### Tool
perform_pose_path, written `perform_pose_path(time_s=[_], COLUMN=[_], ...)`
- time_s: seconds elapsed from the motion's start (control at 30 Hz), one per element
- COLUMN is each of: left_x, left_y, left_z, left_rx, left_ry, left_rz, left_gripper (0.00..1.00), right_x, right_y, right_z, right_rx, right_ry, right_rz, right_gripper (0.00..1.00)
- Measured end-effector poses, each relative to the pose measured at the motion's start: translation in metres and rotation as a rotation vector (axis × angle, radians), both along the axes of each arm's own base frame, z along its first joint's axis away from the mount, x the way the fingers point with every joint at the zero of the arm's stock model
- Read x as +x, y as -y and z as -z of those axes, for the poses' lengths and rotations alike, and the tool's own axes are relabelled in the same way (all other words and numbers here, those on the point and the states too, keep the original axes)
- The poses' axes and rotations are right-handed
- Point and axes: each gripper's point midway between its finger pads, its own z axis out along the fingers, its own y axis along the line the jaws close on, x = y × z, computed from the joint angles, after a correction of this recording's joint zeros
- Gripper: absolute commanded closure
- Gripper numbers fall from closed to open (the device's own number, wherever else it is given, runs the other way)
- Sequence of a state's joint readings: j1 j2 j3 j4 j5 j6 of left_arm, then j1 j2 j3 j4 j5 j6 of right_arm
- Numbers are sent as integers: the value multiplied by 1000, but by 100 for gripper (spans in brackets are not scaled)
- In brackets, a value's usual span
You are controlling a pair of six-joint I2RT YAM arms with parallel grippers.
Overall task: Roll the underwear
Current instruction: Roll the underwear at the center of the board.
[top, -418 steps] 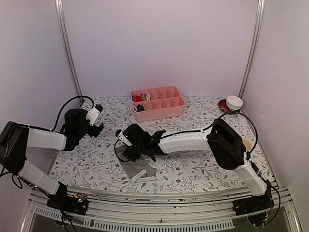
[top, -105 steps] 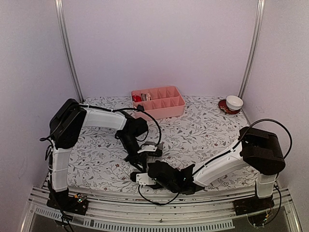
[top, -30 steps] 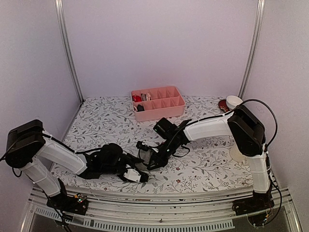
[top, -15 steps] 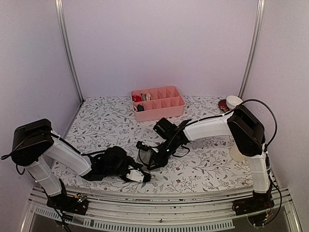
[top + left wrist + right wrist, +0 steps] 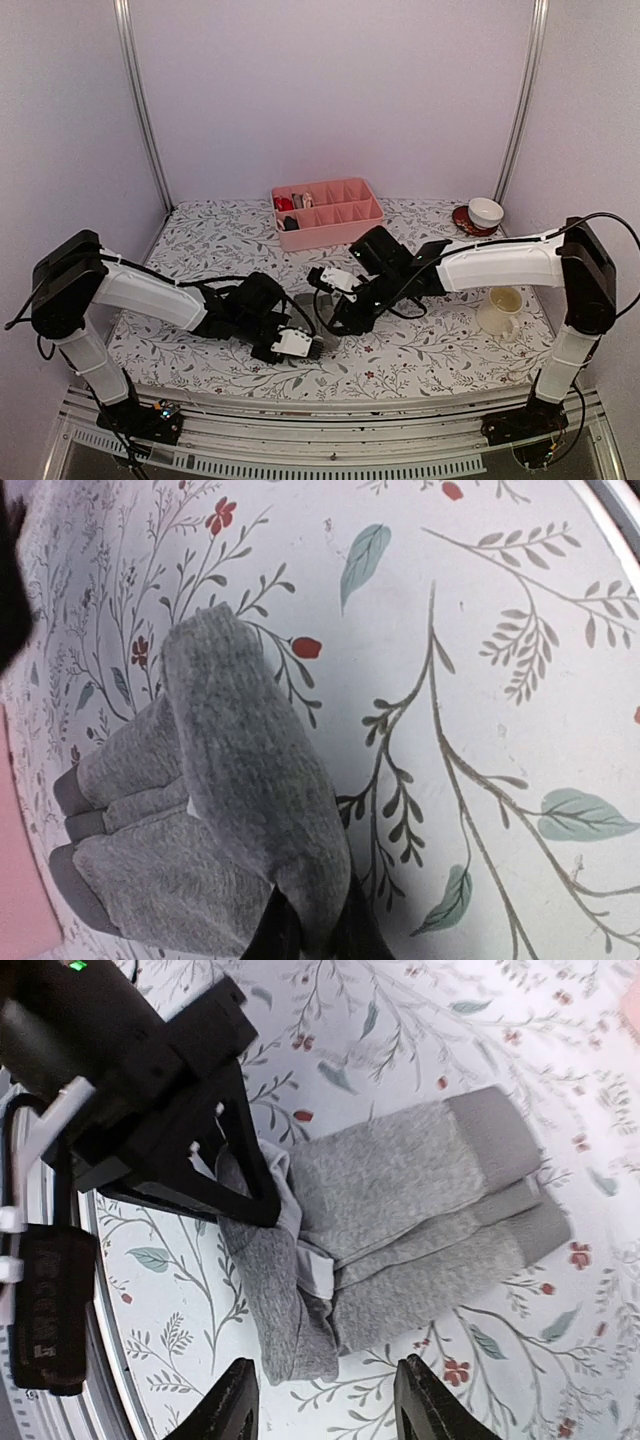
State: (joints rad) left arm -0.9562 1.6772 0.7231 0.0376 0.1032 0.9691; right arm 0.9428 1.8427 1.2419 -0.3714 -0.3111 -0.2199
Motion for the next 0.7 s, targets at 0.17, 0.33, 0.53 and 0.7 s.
perform_pose_path(time_s=[0.17,0.33,0.53,0.7], left_x=[2,3,3,6], left_y=[-3,-4,-5,-8], left_z=[-1,-1,-1,1], left_rx=[16,38,53,54], left_ry=[-192,-355,-549,-741], left_rz=[-20,-40,-60,-83], left_gripper=[100,100,100,100], right_x=[-7,-37,-63,-76], right_y=[2,-1,0,-12], right_z=[-50,-85,-106,-101], right_rx=[77,162,225,214], right_ry=[269,512,731,836], right_rz=[29,-10,-58,-128], right_gripper=[46,42,39,39])
